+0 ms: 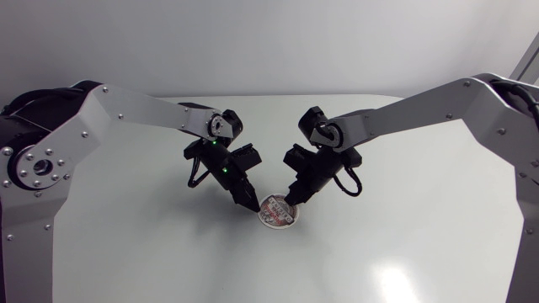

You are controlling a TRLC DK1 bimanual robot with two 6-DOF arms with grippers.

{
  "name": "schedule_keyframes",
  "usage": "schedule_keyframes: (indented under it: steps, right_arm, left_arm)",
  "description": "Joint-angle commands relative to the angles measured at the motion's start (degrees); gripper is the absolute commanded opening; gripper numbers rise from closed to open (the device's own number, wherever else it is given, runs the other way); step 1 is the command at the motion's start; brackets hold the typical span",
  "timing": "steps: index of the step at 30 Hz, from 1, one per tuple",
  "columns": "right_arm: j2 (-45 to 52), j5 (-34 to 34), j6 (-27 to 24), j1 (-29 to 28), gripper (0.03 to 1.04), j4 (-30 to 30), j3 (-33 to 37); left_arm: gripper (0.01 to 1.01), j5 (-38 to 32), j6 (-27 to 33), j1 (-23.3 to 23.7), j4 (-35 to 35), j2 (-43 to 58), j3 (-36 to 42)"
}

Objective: Turn the coaster over.

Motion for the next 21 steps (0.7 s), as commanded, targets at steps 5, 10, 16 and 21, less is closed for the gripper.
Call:
schedule_keyframes:
  steps: [5,10,16,21]
  right_arm:
    - [1.9,0.3,-1.0,-1.5,0.05,-0.7,-2.0]
    - [2.2,0.4,-1.3,-1.8,0.05,0.0,-3.7]
    - [2.0,0.3,-1.4,-1.6,0.05,0.5,-4.9]
    - [1.7,0.2,-1.6,-1.5,0.05,0.7,-5.5]
  left_arm:
    - [0.259,0.7,-3.3,1.5,-0.2,4.9,0.9]
    - [0.715,0.5,-6.7,1.4,-2.1,10.0,4.7]
    - [0.843,0.5,-9.6,0.6,-3.9,13.1,8.1]
    - [0.843,0.5,-10.7,-0.2,-4.5,13.7,8.3]
